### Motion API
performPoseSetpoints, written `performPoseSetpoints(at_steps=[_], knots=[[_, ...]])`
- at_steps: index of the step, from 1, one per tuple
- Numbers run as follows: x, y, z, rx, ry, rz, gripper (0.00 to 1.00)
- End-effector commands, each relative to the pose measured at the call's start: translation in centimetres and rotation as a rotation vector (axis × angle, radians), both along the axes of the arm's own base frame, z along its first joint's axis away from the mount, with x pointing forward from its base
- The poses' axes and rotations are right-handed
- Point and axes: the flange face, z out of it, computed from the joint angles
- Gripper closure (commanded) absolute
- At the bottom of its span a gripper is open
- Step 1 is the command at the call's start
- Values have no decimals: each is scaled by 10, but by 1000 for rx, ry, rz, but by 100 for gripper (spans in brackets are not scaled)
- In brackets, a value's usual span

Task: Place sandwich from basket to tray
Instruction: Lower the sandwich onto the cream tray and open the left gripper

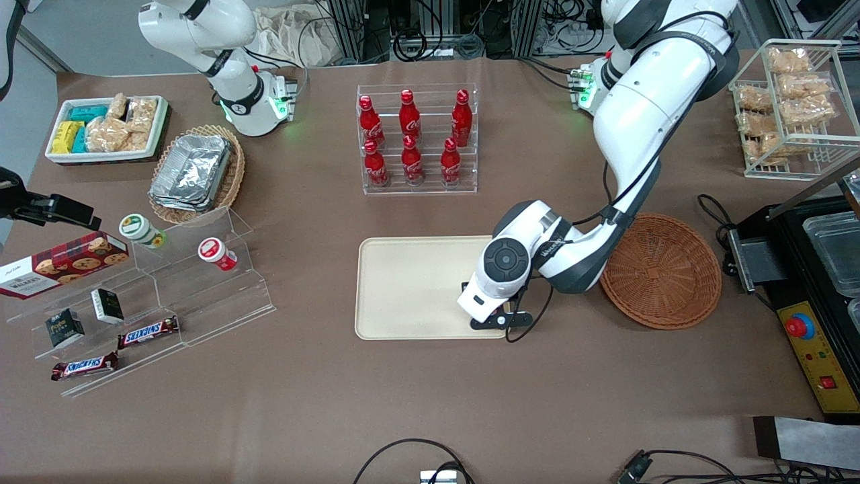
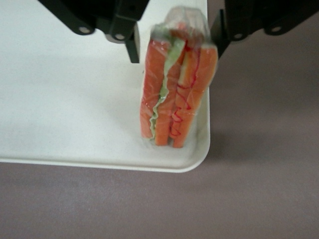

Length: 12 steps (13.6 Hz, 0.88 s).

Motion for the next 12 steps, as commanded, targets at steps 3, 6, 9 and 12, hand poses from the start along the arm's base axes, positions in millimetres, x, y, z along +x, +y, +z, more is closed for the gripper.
performPoseSetpoints(at_steps=[3,6,9,12], knots=[[6,2,45,26,-47,22,0],[8,35,111,99,-53,40,0],[-10,70,144,150,-47,69,0],[-36,108,165,168,-28,73,0]])
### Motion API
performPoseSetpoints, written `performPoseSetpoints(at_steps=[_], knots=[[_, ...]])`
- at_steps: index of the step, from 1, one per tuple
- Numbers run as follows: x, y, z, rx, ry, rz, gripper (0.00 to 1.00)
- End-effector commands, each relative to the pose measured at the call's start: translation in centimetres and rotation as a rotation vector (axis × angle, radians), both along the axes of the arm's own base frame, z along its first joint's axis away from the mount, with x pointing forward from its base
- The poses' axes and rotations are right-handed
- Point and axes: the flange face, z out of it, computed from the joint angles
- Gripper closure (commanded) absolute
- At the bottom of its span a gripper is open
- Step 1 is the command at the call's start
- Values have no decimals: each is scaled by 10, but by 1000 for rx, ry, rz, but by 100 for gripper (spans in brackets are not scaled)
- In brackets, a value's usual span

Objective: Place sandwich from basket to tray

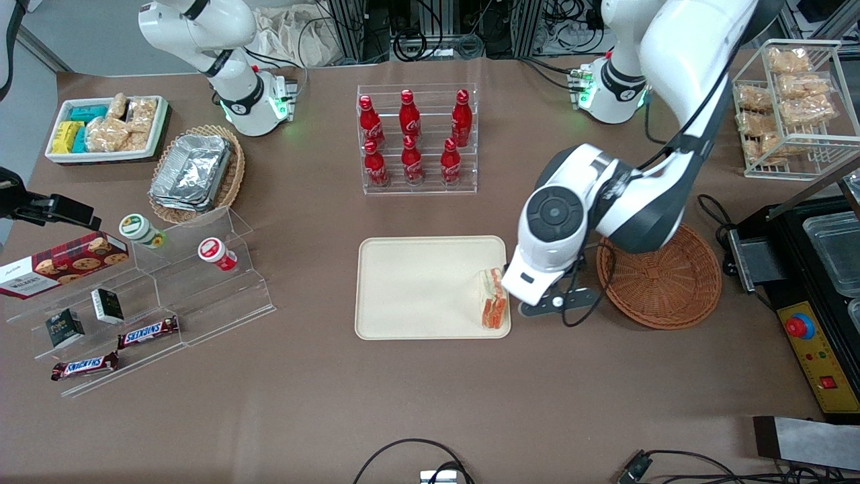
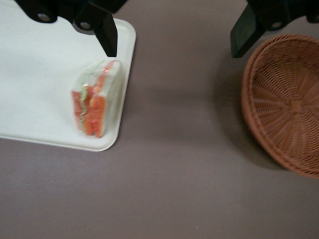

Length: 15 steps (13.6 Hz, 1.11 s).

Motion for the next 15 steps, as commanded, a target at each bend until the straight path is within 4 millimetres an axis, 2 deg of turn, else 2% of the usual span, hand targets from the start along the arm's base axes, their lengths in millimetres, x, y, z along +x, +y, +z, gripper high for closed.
performPoseSetpoints(at_steps=[1,4,7,9,10,13,14,15], knots=[[-33,35,16,37,2,-2,0],[-49,38,41,32,-23,3,0],[-57,37,78,-24,-45,1,0],[-48,75,99,-47,-50,-27,0],[-49,88,108,-76,-27,-58,0],[-52,145,145,-99,0,-169,0],[-49,165,150,-95,7,-183,0],[-48,176,155,-97,8,-198,0]])
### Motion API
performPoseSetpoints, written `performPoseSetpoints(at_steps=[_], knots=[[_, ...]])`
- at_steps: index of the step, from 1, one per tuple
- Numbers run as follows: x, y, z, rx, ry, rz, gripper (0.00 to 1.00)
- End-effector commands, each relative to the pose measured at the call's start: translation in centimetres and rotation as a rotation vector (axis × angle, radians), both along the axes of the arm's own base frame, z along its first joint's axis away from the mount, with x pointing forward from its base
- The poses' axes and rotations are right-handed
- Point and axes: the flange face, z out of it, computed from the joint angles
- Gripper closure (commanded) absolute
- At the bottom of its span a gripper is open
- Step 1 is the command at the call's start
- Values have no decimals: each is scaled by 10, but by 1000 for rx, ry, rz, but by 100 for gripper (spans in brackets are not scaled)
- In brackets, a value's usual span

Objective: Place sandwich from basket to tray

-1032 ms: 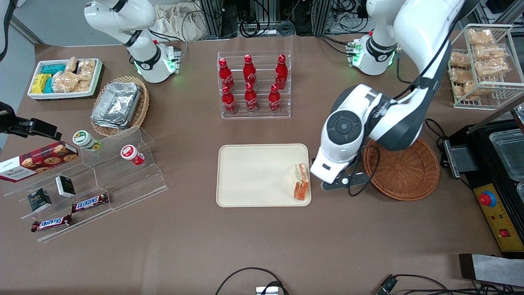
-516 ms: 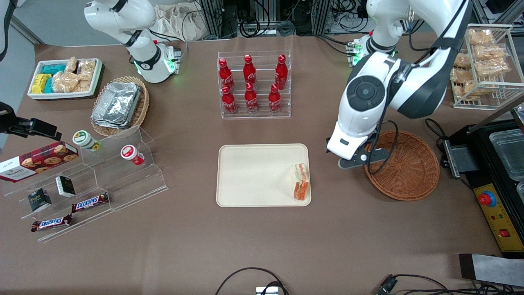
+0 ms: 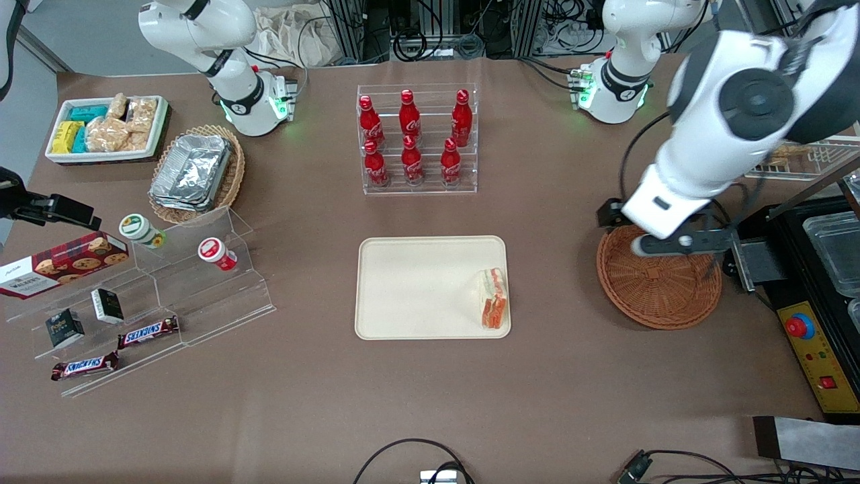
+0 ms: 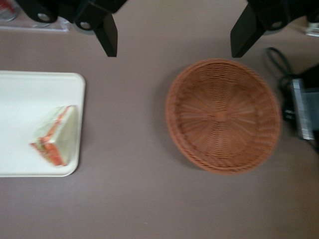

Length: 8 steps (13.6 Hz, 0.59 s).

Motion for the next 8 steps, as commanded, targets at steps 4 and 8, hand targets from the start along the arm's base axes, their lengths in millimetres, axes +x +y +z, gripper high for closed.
performPoseSetpoints(at_steps=[4,8], knots=[[4,83,36,-87,-15,-7,0],[16,111,41,-74,-18,39,0]])
